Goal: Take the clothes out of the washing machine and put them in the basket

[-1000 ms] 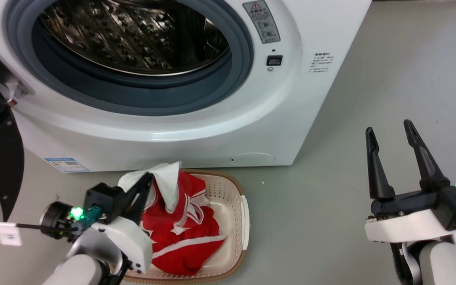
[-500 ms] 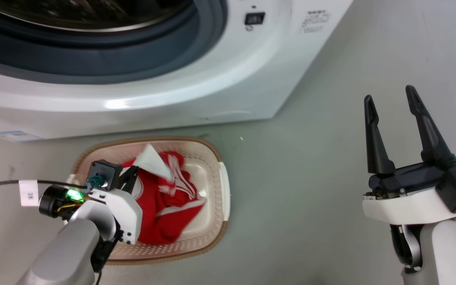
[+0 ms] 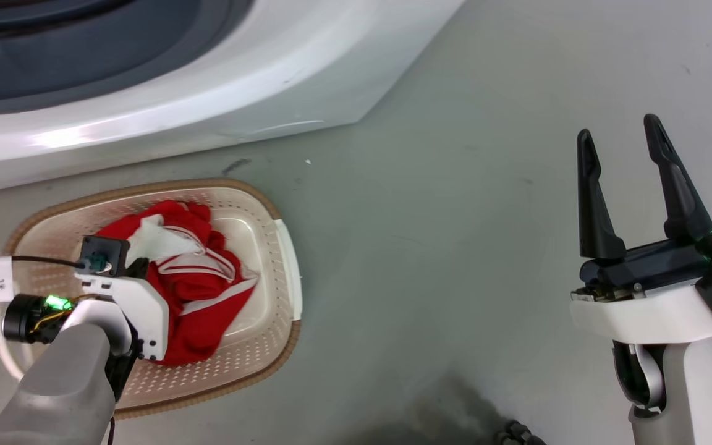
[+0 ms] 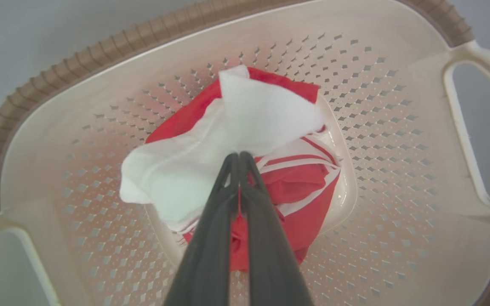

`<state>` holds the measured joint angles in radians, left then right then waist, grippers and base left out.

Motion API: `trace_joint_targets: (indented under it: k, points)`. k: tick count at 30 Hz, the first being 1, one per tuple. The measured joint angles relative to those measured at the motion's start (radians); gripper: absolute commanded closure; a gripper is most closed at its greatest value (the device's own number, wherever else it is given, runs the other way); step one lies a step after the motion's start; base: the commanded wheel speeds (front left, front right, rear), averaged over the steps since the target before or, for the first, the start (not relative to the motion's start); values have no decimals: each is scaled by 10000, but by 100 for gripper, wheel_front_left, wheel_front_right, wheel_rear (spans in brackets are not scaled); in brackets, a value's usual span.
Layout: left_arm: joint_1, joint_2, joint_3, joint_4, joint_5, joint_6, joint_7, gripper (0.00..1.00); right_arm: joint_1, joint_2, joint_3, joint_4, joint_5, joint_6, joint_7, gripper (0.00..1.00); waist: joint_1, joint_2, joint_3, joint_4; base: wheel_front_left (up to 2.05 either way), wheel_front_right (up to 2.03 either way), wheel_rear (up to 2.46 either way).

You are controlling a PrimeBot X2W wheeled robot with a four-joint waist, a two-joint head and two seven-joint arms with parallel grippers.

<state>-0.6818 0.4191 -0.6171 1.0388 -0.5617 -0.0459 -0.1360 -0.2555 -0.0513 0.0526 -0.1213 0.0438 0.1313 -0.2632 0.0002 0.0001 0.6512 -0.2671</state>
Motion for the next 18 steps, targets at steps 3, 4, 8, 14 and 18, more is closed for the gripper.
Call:
trace_joint_targets:
  k: [3, 4, 8, 14, 18]
  points:
    - [-127, -155, 23, 639, -71, -132, -182, 100, -47, 0, 19, -48, 50, 0, 0, 0, 0, 0, 171, -212, 0, 0, 0]
    - [-177, -211, 23, 813, -123, -188, -221, 100, -47, 0, 19, -56, 67, 0, -2, 0, 0, 0, 210, -254, 0, 0, 0]
    - [-316, -397, -65, 1350, -119, -245, -556, 0, -45, 4, -4, -50, 42, 0, -2, 0, -1, 0, 153, -270, 0, 0, 0]
    - [-396, -616, -84, 1689, -59, -203, -1087, 0, -20, 4, 21, 67, -123, 0, 0, 0, -1, 0, -323, -109, 0, 0, 0]
    - [-181, -859, 102, 1542, -167, -234, -1233, 0, 91, 4, -15, 228, -180, 0, -2, 0, -1, 0, -888, 10, 0, 0, 0]
